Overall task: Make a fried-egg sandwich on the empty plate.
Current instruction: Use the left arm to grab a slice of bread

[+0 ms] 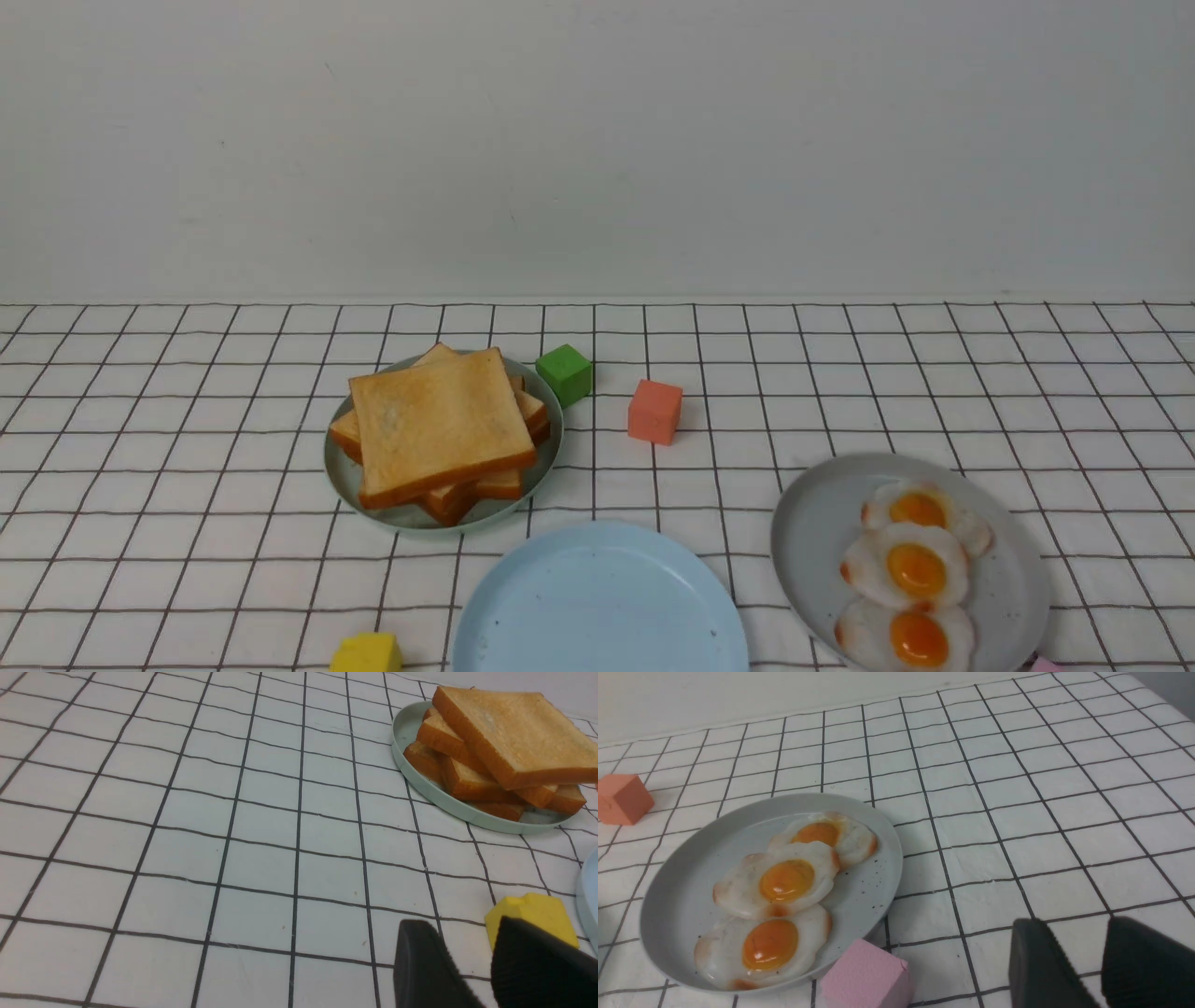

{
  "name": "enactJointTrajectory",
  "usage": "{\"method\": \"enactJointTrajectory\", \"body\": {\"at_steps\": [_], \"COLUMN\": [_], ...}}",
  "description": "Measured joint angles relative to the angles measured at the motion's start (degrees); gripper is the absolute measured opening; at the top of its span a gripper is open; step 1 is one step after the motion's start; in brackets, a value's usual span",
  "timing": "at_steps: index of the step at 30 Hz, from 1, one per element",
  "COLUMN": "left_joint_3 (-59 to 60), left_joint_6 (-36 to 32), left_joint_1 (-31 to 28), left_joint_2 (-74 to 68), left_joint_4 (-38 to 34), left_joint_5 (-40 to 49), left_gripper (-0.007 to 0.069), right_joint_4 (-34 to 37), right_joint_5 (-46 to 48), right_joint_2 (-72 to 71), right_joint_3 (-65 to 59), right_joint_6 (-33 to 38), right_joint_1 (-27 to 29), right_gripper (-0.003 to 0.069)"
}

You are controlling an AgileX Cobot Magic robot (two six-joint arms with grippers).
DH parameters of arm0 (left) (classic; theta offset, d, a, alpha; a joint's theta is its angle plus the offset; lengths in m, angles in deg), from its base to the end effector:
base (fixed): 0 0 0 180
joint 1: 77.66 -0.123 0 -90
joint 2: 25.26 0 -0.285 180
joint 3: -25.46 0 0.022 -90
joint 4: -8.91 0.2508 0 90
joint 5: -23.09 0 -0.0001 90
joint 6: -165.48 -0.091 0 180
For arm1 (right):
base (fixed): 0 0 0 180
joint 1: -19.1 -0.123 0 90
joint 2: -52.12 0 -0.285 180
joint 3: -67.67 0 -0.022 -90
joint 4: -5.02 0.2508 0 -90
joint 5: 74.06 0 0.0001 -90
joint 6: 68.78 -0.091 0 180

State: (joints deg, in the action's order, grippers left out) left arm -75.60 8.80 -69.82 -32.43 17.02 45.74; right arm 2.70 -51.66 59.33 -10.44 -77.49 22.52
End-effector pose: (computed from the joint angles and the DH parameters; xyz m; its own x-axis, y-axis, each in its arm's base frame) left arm 0.0523 -0.0022 0.1685 -0.3265 -0.2300 -0.9168 -0.0040 0.9703 -0.2419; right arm 0.0519 -0.0045 0.1734 -0.2931 0.1320 -0.9469 0.1085 0.9886 0.1043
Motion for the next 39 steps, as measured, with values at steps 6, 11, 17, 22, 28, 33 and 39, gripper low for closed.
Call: {"method": "enactJointTrajectory", "body": {"at_steps": [6,11,17,22,28,33,39], "left_joint_3": [0.0,0.0,0.0,0.0,0.0,0.0,0.0], "left_joint_6": [0.0,0.0,0.0,0.0,0.0,0.0,0.0], "left_joint_1": [0.0,0.0,0.0,0.0,0.0,0.0,0.0], "left_joint_2": [0.0,0.0,0.0,0.0,0.0,0.0,0.0], "left_joint_4": [0.0,0.0,0.0,0.0,0.0,0.1,0.2], "left_joint_5": [0.0,0.0,0.0,0.0,0.0,-0.1,-6.0], "left_gripper": [0.0238,0.0238,0.0238,0.0238,0.0238,0.0238,0.0238], "right_joint_4": [0.0,0.0,0.0,0.0,0.0,-0.1,-0.1], "right_joint_5": [0.0,0.0,0.0,0.0,0.0,-0.1,-2.5], "right_joint_2": [0.0,0.0,0.0,0.0,0.0,0.0,0.0], "right_joint_3": [0.0,0.0,0.0,0.0,0.0,0.0,-0.4], "right_joint_6": [0.0,0.0,0.0,0.0,0.0,0.0,0.0], "right_joint_1": [0.0,0.0,0.0,0.0,0.0,0.0,0.0], "right_gripper": [0.0238,0.0238,0.0238,0.0238,0.0238,0.0238,0.0238]}}
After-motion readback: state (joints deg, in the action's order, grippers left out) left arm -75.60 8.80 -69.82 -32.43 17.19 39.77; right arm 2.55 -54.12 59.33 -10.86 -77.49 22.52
